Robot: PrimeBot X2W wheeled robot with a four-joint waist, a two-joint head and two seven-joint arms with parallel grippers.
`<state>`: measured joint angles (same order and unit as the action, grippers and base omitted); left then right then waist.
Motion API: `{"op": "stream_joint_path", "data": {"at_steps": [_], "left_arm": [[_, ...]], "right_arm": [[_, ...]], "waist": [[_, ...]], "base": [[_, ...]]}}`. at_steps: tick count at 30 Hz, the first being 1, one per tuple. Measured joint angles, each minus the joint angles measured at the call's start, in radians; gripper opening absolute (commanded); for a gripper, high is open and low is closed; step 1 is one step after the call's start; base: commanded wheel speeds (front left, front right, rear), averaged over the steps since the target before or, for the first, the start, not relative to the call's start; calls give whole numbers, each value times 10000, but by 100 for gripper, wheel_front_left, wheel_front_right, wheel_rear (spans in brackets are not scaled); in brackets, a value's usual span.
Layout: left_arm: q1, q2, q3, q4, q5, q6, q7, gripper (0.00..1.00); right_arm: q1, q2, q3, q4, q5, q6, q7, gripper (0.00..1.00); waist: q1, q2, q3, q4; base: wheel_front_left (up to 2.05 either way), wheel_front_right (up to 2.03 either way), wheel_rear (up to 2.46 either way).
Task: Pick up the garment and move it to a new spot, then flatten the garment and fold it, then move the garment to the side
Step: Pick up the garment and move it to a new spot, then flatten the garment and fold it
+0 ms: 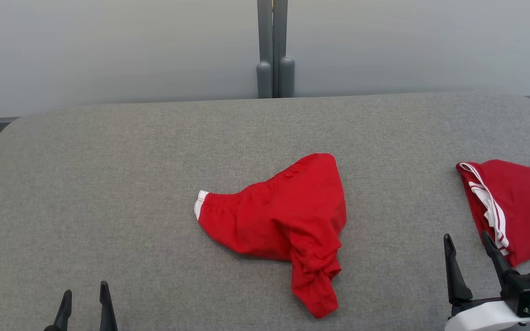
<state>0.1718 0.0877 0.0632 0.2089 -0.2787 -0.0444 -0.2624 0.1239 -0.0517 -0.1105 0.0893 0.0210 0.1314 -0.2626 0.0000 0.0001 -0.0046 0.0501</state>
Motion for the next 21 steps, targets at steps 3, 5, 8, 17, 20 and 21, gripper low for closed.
{"op": "stream_joint_path", "data": {"at_steps": [3, 5, 8, 17, 20, 21], "left_arm": [[-36, -98, 100, 105, 130, -134, 0, 100], [-40, -142, 161, 173, 211, -221, 0, 100], [-56, -182, 267, 207, 314, -314, 0, 100], [-500, -293, 441, 314, 489, -525, 0, 100], [-790, -316, 414, 270, 502, -594, 0, 100], [-906, -318, 378, 276, 449, -616, 0, 100]], "right_arm": [[-7, 2, -27, 4, -17, 0, 0, 100], [-18, 2, -27, 10, -48, 0, 0, 100], [-42, 6, -12, 6, -54, 0, 0, 100], [-150, 10, 4, -44, -77, 0, 0, 100], [-219, 10, 40, -40, -90, 0, 0, 100], [-254, 10, 54, -42, -98, 0, 0, 100]], "waist": [[0, 0, 30, 39], [0, 0, 49, 60], [0, 0, 89, 76], [0, 0, 318, 116], [0, -1, 398, 101], [0, 0, 415, 84]], "base": [[0, 0, 0], [0, 0, 0], [0, 0, 0], [0, 0, 0], [0, 0, 0], [0, 0, 0]]}}
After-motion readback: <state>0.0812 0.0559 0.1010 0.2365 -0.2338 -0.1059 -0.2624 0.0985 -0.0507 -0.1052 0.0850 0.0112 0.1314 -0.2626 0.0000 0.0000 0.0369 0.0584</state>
